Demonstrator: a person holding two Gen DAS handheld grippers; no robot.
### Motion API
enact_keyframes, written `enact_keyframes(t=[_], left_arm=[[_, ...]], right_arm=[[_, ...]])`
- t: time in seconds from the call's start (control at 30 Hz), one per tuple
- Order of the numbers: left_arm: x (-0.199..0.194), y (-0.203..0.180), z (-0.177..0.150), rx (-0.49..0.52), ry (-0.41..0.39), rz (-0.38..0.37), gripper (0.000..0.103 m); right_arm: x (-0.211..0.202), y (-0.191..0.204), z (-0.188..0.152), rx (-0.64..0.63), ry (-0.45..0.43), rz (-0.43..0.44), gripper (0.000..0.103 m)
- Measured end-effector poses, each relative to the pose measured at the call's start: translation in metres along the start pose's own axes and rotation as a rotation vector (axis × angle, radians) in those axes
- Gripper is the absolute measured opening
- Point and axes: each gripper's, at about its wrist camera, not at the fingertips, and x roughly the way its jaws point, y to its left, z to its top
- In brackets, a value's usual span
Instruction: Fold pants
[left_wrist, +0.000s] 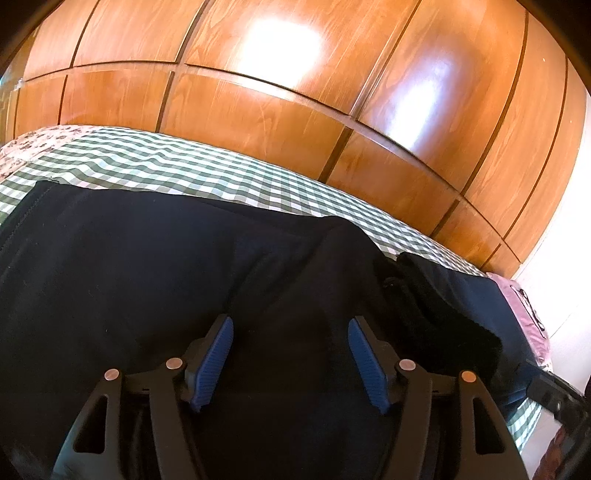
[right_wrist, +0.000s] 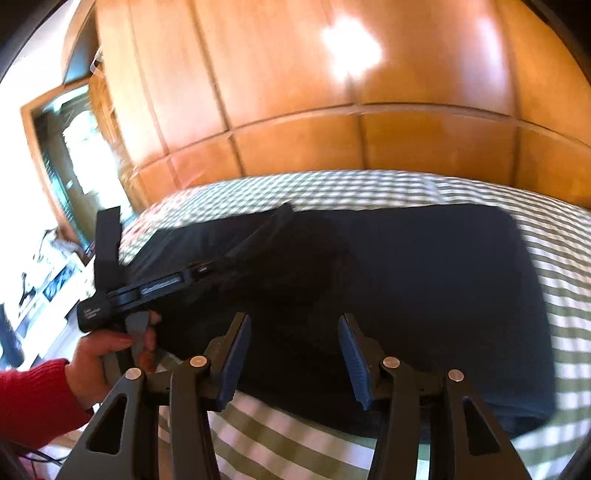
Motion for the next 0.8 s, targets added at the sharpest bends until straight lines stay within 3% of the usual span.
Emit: enact_keyframes(t=[0.03, 0.13, 0.23, 0.3, 0.37, 0.4, 0.43, 0.47, 0.5, 0.53, 0.63, 0.73, 0.8], left_arm=[[-0.002, -0.002, 0.0, -0.011, 0.001, -0.005, 0.066], [-0.01, -0.011, 0.002, -0.105, 0.008, -0.127, 0.067], [-0.01, -0.032, 0.007, -0.161, 0.024, -0.263, 0.087], [0.002, -0.05, 0.01, -0.162, 0.088, -0.312, 0.09], [0.021, -0.063, 0.01, -0.163, 0.179, -0.292, 0.09], [0.034, -0.071, 0.008, -0.148, 0.246, -0.253, 0.088], [0.041, -0.077, 0.006, -0.121, 0.277, -0.213, 0.079], [0.04, -0.081, 0.006, -0.099, 0.266, -0.192, 0.069], [0.039, -0.088, 0.006, -0.07, 0.259, -0.181, 0.036], [0.04, -0.091, 0.006, -0.065, 0.276, -0.193, 0.023], [0.027, -0.099, 0.01, -0.05, 0.275, -0.25, 0.018], [-0.001, -0.098, 0.019, -0.052, 0.197, -0.304, 0.017], [-0.008, -0.093, 0.02, -0.056, 0.179, -0.292, 0.017]], right_arm=[[-0.006, -0.009, 0.0, 0.027, -0.012, -0.033, 0.05], [-0.022, -0.036, 0.002, 0.114, -0.043, -0.1, 0.05], [-0.04, -0.063, 0.003, 0.224, -0.102, -0.137, 0.049], [-0.046, -0.077, 0.004, 0.271, -0.126, -0.148, 0.049], [-0.045, -0.086, 0.004, 0.286, -0.119, -0.16, 0.049], [-0.046, -0.089, 0.003, 0.283, -0.115, -0.166, 0.049], [-0.042, -0.091, 0.003, 0.273, -0.102, -0.174, 0.049], [-0.038, -0.093, 0.002, 0.267, -0.083, -0.189, 0.048], [-0.037, -0.094, -0.001, 0.269, -0.073, -0.201, 0.048], [-0.036, -0.096, -0.003, 0.278, -0.07, -0.202, 0.048], [-0.035, -0.108, -0.009, 0.322, -0.055, -0.226, 0.046], [-0.039, -0.12, -0.007, 0.365, -0.07, -0.226, 0.046], [-0.039, -0.126, -0.005, 0.371, -0.065, -0.218, 0.046]])
